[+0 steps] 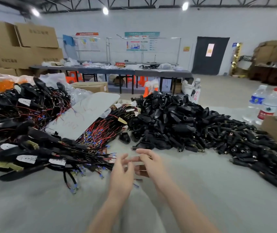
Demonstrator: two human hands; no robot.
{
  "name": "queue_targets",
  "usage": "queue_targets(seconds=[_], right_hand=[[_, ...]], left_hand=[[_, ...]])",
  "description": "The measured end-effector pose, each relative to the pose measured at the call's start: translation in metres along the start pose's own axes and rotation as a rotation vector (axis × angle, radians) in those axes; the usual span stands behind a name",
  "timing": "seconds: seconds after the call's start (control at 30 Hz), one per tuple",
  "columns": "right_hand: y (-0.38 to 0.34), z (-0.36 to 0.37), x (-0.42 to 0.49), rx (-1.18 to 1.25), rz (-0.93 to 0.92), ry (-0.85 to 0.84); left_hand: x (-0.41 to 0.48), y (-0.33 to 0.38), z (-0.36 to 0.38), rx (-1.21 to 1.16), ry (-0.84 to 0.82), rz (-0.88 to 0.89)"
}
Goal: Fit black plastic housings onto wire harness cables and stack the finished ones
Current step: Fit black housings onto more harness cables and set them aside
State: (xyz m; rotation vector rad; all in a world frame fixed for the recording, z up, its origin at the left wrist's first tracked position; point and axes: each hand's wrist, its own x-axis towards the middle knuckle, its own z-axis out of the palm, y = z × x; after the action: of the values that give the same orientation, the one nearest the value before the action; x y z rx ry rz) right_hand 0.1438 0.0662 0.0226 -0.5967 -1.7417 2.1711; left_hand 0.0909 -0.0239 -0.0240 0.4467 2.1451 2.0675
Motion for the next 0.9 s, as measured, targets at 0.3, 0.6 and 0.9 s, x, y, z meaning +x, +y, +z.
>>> queue_targets(seconds=[0.3,0.6,0.9], right_hand=[[0.012,-0.139,0.011,-0.068,-0.099,0.391],[0.018,-0.150,0.053,-0.218,-0.173,0.403],[0.010,-0.099,0.097,-0.812,-0.208,0.189]], left_hand=[[0.020,-0.009,0.078,0.265,-0.070,0.091],[0.134,0.003,0.030,0.701,0.027,0.223],[0.199,-0.007,-0.010,1.318,-0.031,0.145]])
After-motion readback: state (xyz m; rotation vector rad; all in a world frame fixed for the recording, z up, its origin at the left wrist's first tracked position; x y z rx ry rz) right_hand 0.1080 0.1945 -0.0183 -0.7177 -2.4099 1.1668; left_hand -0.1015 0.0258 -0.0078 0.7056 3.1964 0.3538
